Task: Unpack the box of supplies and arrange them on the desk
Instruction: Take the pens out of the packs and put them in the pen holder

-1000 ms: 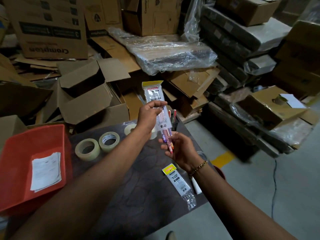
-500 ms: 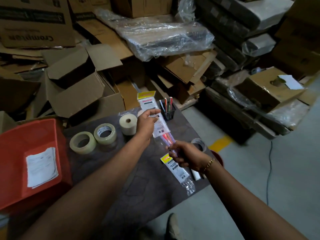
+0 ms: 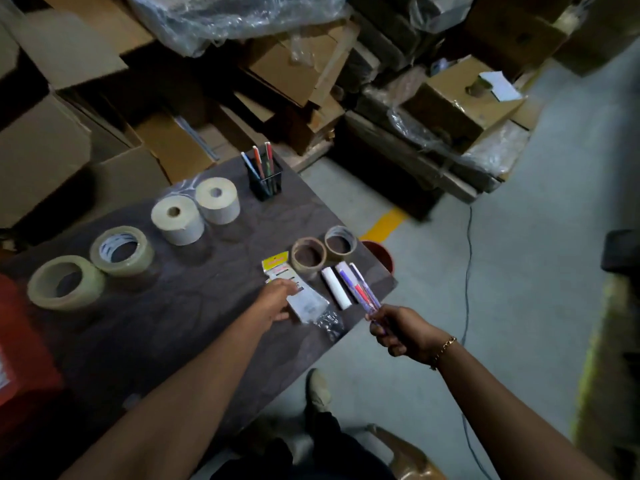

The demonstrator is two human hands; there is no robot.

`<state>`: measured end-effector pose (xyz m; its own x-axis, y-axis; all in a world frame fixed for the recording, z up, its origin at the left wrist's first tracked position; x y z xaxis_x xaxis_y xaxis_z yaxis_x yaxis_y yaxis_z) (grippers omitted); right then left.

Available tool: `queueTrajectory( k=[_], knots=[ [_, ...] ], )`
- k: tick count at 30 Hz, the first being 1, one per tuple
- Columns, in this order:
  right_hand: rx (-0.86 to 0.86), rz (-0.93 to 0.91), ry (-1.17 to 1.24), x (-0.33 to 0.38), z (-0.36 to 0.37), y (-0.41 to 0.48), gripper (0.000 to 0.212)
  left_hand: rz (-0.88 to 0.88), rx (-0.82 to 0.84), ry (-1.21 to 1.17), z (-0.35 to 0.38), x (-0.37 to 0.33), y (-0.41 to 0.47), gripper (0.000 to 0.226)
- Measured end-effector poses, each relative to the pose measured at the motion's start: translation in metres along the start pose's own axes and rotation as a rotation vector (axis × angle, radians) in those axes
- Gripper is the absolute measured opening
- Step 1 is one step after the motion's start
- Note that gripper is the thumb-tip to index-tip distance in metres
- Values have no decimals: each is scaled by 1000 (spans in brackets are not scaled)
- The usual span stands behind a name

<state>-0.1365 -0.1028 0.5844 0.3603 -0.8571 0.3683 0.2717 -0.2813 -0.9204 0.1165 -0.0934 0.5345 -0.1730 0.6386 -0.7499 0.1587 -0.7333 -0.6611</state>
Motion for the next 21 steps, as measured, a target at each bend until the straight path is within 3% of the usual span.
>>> queueTrajectory(
  k=[2, 4, 6, 9, 12, 16, 21],
  knots=[
    [21, 1, -51, 2, 6, 2, 5, -5, -5, 145, -5, 1, -3, 14],
    [55, 14, -119, 5, 19, 4, 11, 119, -105, 245, -16, -12, -3, 19],
    [105, 16, -191, 11, 38, 5, 15, 262, -160, 179, -22, -34, -5, 22],
    [188, 4, -256, 24, 71, 7, 11, 262, 8, -17, -10, -60, -14, 19],
    [238, -12, -249, 40, 100, 9, 10, 360, 91, 27, 0, -75, -23, 35],
    [169, -40, -309, 57, 123, 9, 12, 460, 69, 141, -7, -83, -31, 40],
    [81, -194, -449, 74, 150, 8, 29, 536, 34, 336, -26, -91, -35, 32]
  ],
)
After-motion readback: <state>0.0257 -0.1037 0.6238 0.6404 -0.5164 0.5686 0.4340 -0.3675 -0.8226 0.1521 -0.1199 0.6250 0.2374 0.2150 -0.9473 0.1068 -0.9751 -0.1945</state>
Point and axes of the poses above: each hand's wrist, its own y-axis towards the middle knuckle, its own z-axis out of the palm, x = y × z, the point moved 5 cm from there along y, towards the middle knuckle, and after that the axes turned 10 degrees about z, right-handed, at the moved point
